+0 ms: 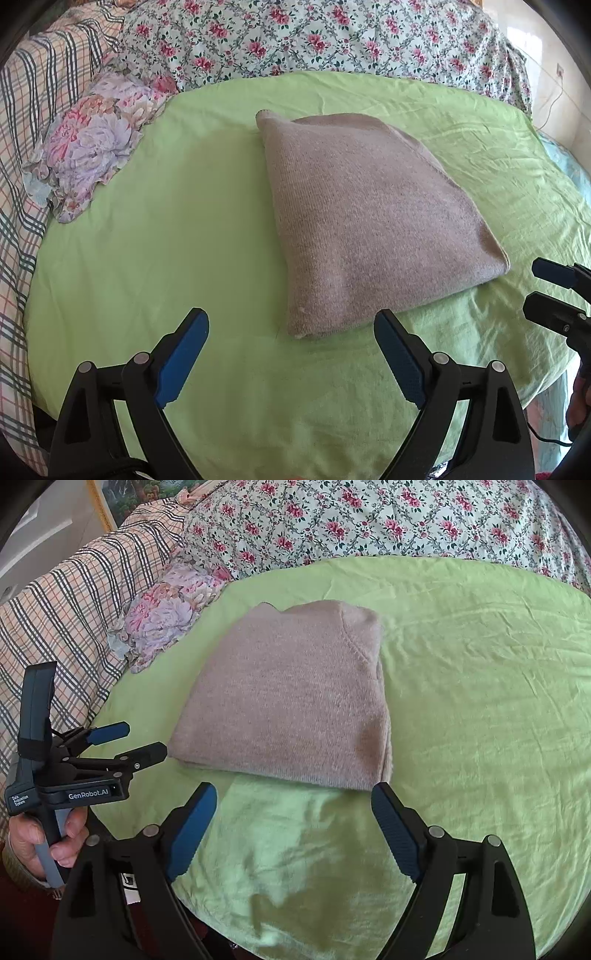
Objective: Fold small clothes
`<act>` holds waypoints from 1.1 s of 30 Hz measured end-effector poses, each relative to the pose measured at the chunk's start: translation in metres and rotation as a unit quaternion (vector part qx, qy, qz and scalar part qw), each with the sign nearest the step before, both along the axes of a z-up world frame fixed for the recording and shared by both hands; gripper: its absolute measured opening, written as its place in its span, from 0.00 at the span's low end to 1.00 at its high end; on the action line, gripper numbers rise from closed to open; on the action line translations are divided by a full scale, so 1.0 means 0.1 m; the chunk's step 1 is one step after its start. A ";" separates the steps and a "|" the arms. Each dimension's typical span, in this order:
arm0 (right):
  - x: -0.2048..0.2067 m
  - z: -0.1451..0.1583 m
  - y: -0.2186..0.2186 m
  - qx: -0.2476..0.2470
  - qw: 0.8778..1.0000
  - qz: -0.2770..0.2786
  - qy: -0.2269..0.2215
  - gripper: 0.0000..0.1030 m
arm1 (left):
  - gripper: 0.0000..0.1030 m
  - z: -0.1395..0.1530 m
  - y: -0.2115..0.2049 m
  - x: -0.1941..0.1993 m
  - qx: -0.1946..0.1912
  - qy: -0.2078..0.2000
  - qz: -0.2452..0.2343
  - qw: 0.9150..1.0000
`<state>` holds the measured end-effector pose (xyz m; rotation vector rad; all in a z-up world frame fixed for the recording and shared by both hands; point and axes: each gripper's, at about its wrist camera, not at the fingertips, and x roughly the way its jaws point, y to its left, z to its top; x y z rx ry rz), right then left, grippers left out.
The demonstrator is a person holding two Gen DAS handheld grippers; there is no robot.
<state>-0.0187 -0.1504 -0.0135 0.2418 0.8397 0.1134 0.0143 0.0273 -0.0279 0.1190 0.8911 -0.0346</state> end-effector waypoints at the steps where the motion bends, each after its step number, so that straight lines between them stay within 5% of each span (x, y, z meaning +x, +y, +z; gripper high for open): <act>1: 0.02 0.00 0.00 0.001 1.000 0.001 0.000 0.84 | 0.90 0.01 0.00 0.02 0.001 0.001 0.001 1.000; 33: 0.81 0.04 -0.24 0.018 1.000 0.006 0.015 0.86 | 0.92 0.07 -0.09 0.52 -0.014 -0.004 0.003 1.000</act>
